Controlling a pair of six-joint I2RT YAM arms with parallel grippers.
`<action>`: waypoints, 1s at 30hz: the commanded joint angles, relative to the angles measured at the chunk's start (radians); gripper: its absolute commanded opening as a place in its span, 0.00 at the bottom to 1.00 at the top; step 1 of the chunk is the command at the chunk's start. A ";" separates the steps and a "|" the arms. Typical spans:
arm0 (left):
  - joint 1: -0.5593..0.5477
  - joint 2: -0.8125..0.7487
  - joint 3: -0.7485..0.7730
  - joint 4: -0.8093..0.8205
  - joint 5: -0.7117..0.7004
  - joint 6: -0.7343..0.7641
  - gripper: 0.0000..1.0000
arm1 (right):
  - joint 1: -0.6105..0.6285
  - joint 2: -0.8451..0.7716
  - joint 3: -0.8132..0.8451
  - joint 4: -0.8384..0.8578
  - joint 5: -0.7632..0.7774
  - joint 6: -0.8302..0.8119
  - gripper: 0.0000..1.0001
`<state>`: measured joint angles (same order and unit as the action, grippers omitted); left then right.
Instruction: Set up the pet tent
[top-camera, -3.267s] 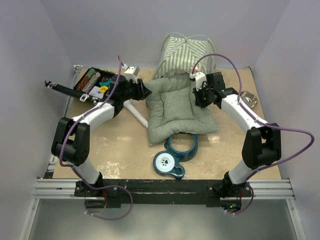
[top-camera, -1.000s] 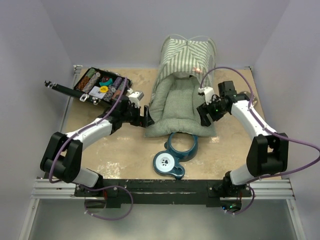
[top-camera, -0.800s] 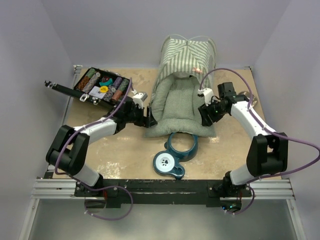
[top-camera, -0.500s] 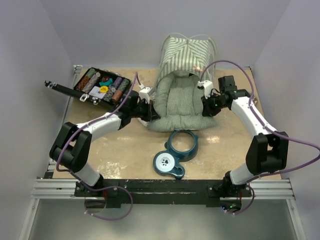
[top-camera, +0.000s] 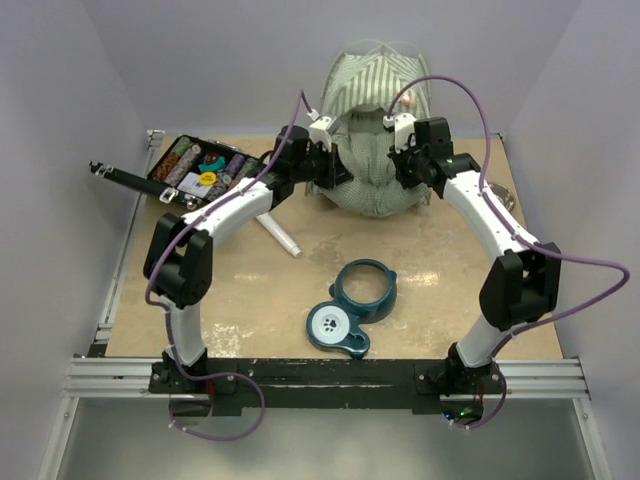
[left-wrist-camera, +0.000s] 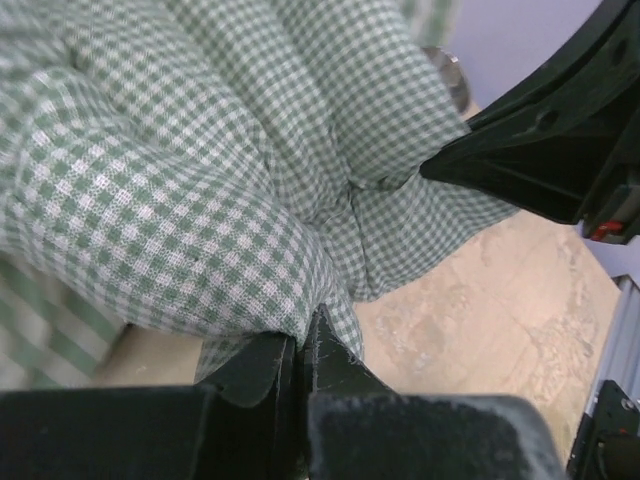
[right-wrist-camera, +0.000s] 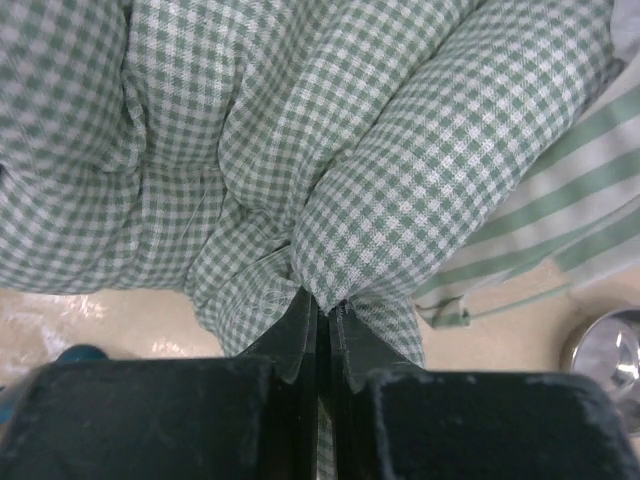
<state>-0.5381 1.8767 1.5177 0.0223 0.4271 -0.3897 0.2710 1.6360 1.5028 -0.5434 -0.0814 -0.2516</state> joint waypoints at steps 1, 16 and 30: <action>0.023 0.087 0.105 -0.065 -0.022 -0.050 0.00 | 0.011 0.076 0.123 0.051 0.019 0.089 0.00; 0.024 0.162 0.150 0.238 -0.085 -0.058 0.00 | -0.006 0.153 0.246 0.229 0.104 0.198 0.02; 0.136 -0.132 -0.212 0.208 0.011 0.080 0.99 | -0.119 -0.030 0.051 0.066 -0.130 0.108 0.79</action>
<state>-0.4816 1.9686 1.4528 0.1268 0.3660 -0.3267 0.2207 1.7653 1.6012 -0.4179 -0.0910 -0.1013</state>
